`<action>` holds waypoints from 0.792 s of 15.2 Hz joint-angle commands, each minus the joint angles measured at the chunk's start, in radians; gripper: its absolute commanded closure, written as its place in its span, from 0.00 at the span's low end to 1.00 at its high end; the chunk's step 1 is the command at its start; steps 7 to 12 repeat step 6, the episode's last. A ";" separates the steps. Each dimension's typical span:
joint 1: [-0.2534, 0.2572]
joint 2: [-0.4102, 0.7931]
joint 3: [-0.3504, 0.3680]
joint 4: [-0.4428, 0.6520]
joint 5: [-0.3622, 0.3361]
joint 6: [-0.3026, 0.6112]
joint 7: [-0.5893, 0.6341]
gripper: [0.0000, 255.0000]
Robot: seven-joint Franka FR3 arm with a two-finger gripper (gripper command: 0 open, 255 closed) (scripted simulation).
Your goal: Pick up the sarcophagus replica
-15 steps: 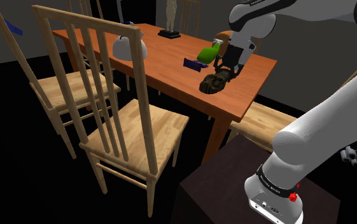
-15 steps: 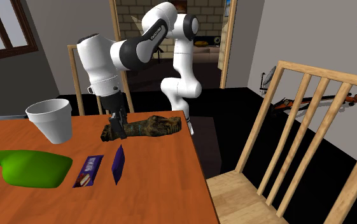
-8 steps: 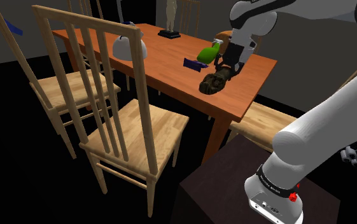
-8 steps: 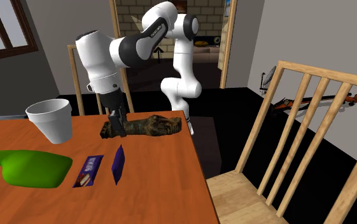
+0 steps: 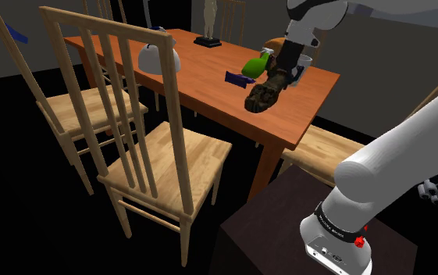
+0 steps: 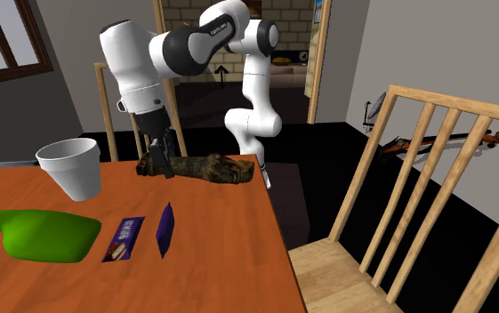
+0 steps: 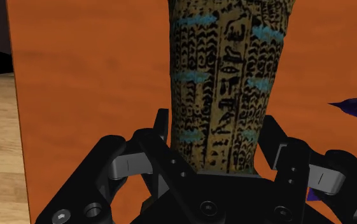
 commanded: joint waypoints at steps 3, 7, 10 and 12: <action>0.000 -0.006 0.001 0.049 -0.002 -0.053 0.010 1.00; 0.001 -0.007 0.001 0.063 -0.003 -0.069 0.012 1.00; 0.001 -0.007 0.001 0.063 -0.003 -0.069 0.012 1.00; 0.001 -0.007 0.001 0.063 -0.003 -0.069 0.012 1.00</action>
